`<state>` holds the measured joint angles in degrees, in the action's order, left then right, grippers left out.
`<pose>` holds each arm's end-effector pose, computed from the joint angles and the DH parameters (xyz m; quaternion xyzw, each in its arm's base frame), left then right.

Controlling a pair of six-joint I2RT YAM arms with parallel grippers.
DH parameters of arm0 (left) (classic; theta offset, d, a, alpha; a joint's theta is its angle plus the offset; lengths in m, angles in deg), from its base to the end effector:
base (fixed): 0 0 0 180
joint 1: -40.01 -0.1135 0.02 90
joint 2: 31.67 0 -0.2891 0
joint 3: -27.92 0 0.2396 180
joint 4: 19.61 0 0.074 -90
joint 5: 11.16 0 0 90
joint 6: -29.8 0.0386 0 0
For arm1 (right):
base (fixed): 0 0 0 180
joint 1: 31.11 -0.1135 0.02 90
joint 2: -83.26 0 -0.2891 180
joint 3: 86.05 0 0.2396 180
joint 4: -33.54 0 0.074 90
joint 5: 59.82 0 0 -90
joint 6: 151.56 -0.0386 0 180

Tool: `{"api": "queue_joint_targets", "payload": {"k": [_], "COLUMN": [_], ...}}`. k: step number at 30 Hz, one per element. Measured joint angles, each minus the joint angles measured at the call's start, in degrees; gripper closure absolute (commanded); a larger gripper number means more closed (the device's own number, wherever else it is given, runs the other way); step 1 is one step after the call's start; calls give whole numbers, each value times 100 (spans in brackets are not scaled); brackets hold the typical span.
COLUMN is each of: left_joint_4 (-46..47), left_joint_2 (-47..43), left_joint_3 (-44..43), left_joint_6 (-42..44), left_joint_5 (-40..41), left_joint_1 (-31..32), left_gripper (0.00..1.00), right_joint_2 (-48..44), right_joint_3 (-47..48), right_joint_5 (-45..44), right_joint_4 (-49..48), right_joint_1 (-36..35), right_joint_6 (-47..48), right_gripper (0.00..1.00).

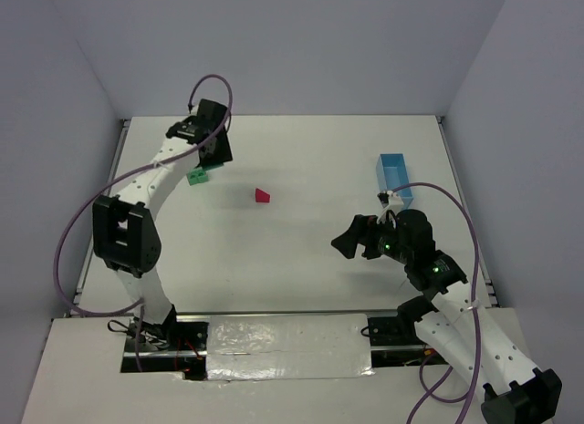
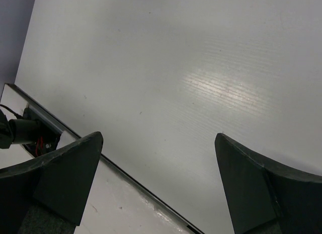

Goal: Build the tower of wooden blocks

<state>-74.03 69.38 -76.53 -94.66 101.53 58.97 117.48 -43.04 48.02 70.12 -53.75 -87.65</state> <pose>0.3676 -0.1105 0.3262 -0.1897 0.9070 0.0186 0.3756 0.1022 0.0555 0.2611 -0.0546 0.8479 0.3315 0.4101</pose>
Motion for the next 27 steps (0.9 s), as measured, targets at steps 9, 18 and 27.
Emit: {"api": "queue_joint_targets", "payload": {"k": [9, 18, 27], "left_joint_4": [-468, -715, -623], "left_joint_2": [1421, 1790, 1827], "left_joint_3": [-1888, -1941, -1941], "left_joint_6": [1222, 1637, 1543], "left_joint_5": [-208, -474, -763], "left_joint_1": [-1228, -1478, -1598], "left_gripper": [66, 59, 56], "right_joint_2": [-7, 11, 46], "right_joint_3": [0, 0, 0], "right_joint_5": [68, 105, 105], "right_joint_4": [-7, -20, -22], "right_joint_1": [0, 0, 0], "right_joint_6": [0, 0, 0], "right_gripper": [0, 0, 0]}}
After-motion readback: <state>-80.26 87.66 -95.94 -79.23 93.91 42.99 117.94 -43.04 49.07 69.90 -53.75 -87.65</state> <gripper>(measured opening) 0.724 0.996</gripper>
